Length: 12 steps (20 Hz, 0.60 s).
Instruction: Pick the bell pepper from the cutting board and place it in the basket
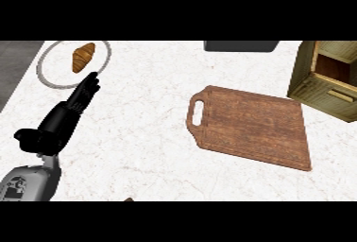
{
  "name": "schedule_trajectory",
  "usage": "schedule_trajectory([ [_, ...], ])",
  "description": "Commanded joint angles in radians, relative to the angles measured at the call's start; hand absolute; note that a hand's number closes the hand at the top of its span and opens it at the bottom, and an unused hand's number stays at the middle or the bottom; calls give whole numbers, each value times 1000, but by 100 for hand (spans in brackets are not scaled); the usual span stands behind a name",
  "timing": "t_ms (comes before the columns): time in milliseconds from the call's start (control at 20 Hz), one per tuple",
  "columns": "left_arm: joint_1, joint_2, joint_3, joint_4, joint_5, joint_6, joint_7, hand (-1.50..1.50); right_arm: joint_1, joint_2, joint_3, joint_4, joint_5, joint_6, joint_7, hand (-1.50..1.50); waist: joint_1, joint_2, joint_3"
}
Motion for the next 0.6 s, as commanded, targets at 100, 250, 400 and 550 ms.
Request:
schedule_trajectory([
  [100,27,-27,-23,-55,-10,12,13,0,22,-39,-21,151,-13,-116,-184,150,7,-1,0],
  [250,-2,-4,3,-13,23,-17,19,0,24,-60,-62,176,-29,-222,-225,150,7,2,0],
  [400,42,-33,-40,-55,-9,9,27,0,4,-61,-124,248,-104,-230,-282,-150,15,3,1],
  [550,15,-7,5,9,1,2,-36,0,-11,-105,-110,292,-105,-202,-320,-150,6,2,0],
])
